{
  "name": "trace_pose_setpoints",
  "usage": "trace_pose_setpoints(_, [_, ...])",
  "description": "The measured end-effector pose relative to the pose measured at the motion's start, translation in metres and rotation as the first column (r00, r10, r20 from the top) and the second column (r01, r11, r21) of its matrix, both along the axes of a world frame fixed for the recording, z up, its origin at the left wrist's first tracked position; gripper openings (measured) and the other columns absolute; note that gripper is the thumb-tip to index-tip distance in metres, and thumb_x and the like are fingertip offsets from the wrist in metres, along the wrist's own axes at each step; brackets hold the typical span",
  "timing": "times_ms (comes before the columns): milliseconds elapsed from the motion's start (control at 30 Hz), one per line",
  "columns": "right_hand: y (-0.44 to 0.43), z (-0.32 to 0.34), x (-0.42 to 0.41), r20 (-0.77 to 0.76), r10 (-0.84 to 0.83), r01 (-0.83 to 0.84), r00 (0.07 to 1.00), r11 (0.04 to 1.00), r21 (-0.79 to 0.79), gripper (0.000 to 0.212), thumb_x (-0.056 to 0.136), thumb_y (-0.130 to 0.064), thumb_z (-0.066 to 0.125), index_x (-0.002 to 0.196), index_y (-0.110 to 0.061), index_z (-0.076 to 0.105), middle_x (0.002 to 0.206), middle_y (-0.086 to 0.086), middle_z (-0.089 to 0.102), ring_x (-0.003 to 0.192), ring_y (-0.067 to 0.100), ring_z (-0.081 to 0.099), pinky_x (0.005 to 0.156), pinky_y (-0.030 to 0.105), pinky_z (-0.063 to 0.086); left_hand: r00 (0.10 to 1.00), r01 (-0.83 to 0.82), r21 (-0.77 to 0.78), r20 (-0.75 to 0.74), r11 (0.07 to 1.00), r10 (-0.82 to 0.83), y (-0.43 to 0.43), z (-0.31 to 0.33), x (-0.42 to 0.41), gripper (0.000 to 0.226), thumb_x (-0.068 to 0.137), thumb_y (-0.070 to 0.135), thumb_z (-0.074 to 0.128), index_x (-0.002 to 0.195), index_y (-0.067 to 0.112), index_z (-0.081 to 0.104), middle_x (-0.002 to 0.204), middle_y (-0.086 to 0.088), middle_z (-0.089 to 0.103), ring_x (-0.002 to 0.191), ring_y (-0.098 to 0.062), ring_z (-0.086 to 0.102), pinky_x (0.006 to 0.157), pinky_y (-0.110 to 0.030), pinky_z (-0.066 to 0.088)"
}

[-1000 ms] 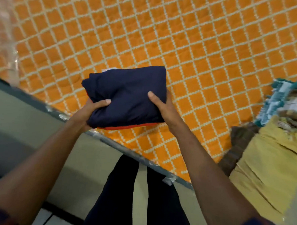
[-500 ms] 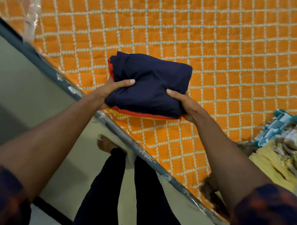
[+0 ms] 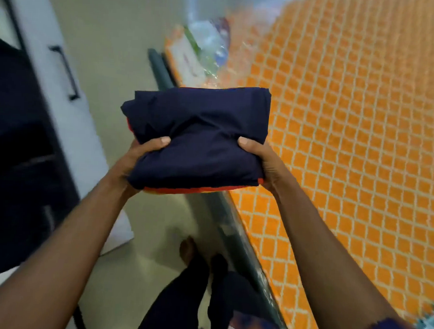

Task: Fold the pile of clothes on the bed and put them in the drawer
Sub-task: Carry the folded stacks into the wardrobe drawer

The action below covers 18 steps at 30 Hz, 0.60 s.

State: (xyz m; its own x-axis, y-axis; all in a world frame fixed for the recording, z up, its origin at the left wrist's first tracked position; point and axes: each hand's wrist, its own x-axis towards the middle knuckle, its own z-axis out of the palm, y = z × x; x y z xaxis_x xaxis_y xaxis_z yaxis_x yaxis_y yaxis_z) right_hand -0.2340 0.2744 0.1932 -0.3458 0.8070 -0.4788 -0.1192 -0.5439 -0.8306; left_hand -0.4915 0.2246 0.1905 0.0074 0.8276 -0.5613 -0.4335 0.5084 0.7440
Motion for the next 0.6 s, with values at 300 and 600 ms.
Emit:
trace_pose_setpoints(300, [0.026, 0.108, -0.264, -0.011, 0.601, -0.597, 0.799, 0.795, 0.106, 0.101, 0.052, -0.038, 0.097, 0.135, -0.001, 0.054, 0.107, 0.002, 0.077, 0.095, 0.015, 0.074, 0.079, 0.026, 0.057, 0.779, -0.626, 0.098, 0.126, 0.773, 0.615, -0.123, 0.103, -0.173, 0.129, 0.023, 0.042, 0.102, 0.138, 0.007, 0.055, 0.105, -0.001, 0.077, 0.090, -0.015, 0.074, 0.073, -0.026, 0.059])
trace_pose_setpoints(600, [0.001, 0.077, -0.399, 0.014, 0.878, -0.877, 0.479, 0.479, -0.032, 0.113, 0.052, -0.039, 0.097, 0.146, -0.003, 0.047, 0.131, 0.011, 0.068, 0.115, 0.026, 0.068, 0.085, 0.031, 0.058, 0.377, -0.926, 0.042, 0.132, 0.375, 0.917, -0.200, 0.081, -0.194, 0.054, 0.076, 0.017, 0.067, 0.129, 0.025, 0.058, 0.112, 0.004, 0.075, 0.101, -0.014, 0.071, 0.078, -0.024, 0.058])
